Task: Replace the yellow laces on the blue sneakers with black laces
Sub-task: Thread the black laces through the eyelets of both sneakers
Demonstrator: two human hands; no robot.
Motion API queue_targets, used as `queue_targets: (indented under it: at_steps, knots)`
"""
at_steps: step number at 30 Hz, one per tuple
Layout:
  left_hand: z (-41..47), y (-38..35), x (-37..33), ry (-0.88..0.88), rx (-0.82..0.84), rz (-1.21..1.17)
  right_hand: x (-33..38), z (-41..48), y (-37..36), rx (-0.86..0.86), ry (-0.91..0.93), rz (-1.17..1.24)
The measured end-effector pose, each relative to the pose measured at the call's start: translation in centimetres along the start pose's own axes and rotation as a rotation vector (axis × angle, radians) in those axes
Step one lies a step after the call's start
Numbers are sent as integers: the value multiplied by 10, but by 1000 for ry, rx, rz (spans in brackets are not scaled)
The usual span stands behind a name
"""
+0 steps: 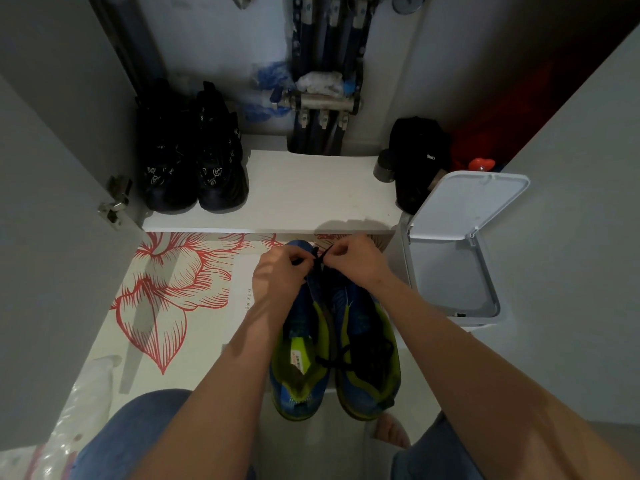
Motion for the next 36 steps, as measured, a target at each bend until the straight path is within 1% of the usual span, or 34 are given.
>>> queue_targets:
  at_steps: [3,4,6,10,14,17,20,22,24,32,36]
  knots:
    - [2,-3,5,45,-1,-53,-10,1,-4,34,-137,178]
    - [2,-4,6,54,7,-78,-9,0,-4,51,-137,223]
    - [2,-5,6,60,19,-101,-4,-1,-2,74,-70,269]
    - [3,-5,9,84,0,-114,2,-3,-6,131,21,236]
    - [4,-5,10,92,9,-165,6,-5,-9,148,28,289]
    - [3,-5,10,101,-3,-191,5,-5,-10,132,37,270]
    - [3,-10,19,190,23,-258,2,-4,-11,130,24,286]
    - [0,-10,24,264,26,-314,-3,-4,-10,126,-13,348]
    - [1,-9,25,269,10,-342,-6,-3,-9,125,-54,395]
    - [5,-4,20,147,9,-178,-4,-4,-21,173,-88,426]
    - [5,-6,13,62,30,17,-6,-4,-22,195,-113,464]
Point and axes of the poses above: each hand's wrist, its own z-axis towards the middle knuckle, its own y-axis out of the back of the hand, x = y × z, the point moved 9 cm from there along z, towards the middle knuckle, and after that the axes turned 4 degrees about -x, right-handed, at the moved point
